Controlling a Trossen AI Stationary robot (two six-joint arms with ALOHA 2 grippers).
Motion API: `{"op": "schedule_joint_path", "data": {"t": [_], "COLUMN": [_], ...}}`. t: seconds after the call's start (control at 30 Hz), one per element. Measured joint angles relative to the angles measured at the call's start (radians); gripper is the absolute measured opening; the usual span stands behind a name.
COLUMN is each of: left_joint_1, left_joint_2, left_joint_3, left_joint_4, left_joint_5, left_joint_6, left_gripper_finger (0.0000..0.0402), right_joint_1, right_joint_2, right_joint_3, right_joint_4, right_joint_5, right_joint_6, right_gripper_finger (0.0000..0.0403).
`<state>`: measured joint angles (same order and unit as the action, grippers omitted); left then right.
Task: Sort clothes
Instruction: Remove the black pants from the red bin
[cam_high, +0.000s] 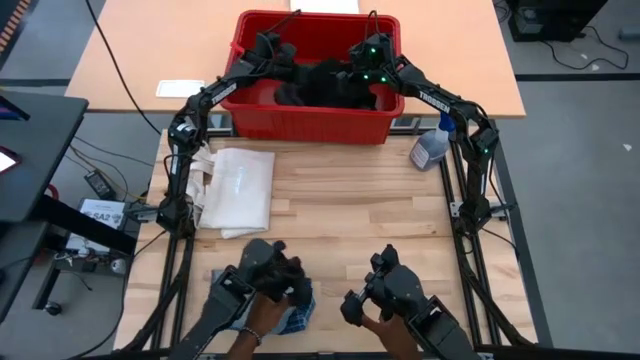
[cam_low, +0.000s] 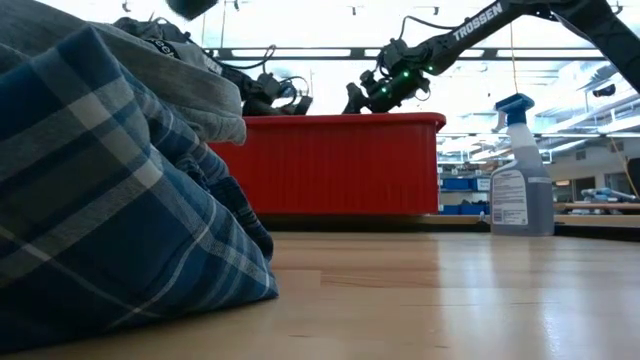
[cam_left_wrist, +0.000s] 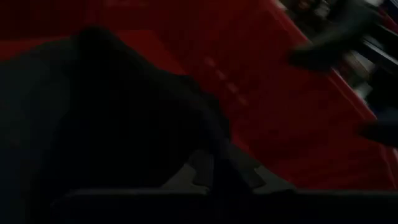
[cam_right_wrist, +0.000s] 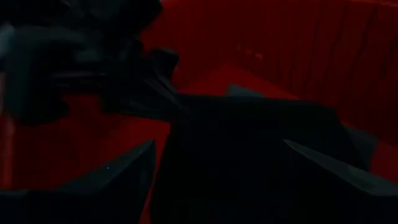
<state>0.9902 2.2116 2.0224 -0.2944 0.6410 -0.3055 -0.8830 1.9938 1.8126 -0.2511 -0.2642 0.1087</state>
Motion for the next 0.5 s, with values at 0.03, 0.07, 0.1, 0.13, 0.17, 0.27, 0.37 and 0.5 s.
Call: {"op": "schedule_joint_path", "data": {"t": [0.03, 0.07, 0.1, 0.13, 0.17, 0.27, 0.37, 0.5], "left_joint_1": [-0.008, -0.016, -0.023, -0.029, -0.034, -0.048, -0.061, -0.081], "left_joint_2": [0.000, 0.000, 0.000, 0.000, 0.000, 0.000, 0.000, 0.000], "left_joint_3": [0.000, 0.000, 0.000, 0.000, 0.000, 0.000, 0.000, 0.000], "left_joint_4": [0.009, 0.027, 0.047, 0.068, 0.091, 0.166, 0.230, 0.245], "left_joint_5": [0.020, 0.036, 0.041, 0.045, 0.046, 0.037, 0.014, -0.023], "left_joint_6": [0.024, 0.040, 0.044, 0.044, 0.040, 0.023, 0.022, 0.027], "left_gripper_finger": [0.0017, 0.0017, 0.0017, 0.0017, 0.0017, 0.0017, 0.0016, 0.0016], "right_joint_1": [0.000, -0.001, -0.001, 0.000, 0.004, 0.020, 0.037, 0.051], "right_joint_2": [0.000, 0.000, 0.000, 0.000, 0.000, 0.000, 0.000, 0.000], "right_joint_3": [0.000, 0.000, 0.000, 0.000, 0.000, 0.000, 0.000, 0.000], "right_joint_4": [-0.018, -0.035, -0.053, -0.072, -0.090, -0.105, -0.091, -0.068], "right_joint_5": [0.010, 0.016, 0.031, 0.053, 0.068, 0.089, 0.087, 0.088], "right_joint_6": [-0.020, -0.048, -0.076, -0.105, -0.133, -0.191, -0.192, -0.153], "right_gripper_finger": [0.0347, 0.0347, 0.0347, 0.0347, 0.0347, 0.0348, 0.0354, 0.0368]}}
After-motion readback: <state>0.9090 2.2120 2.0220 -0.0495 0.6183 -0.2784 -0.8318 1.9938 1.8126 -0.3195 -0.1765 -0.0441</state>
